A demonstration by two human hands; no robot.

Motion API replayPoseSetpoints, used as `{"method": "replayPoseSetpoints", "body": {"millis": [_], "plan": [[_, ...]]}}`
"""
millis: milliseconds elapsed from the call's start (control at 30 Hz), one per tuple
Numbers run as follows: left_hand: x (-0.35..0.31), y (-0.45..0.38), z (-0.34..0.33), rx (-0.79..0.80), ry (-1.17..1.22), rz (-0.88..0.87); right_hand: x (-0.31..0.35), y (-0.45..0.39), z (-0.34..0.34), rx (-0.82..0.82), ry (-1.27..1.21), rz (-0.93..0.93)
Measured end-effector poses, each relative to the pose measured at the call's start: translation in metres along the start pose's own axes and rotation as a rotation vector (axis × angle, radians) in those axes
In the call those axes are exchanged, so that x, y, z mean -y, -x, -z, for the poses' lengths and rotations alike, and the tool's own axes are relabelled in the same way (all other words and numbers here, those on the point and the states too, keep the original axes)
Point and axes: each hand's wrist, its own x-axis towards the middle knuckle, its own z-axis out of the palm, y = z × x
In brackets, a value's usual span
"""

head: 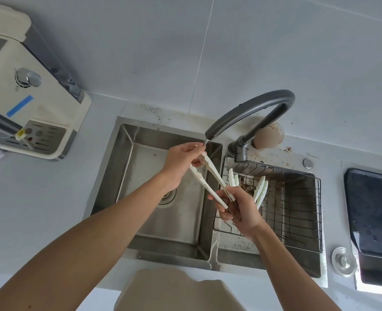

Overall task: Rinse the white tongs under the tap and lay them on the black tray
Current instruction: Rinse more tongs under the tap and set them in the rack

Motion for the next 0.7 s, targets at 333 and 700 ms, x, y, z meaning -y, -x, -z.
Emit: {"method": "replayPoseSetpoints", "body": {"millis": [333, 700], "plan": [[-0.007, 0.004, 0.004, 0.058, 0.242, 0.192, 0.001, 0.001, 0.005, -0.052, -0.143, 0.003], [-0.007, -0.003, 0.019, 0.204, 0.218, 0.312, -0.007, 0.001, -0.002, 0.143, -0.399, -0.121]]}}
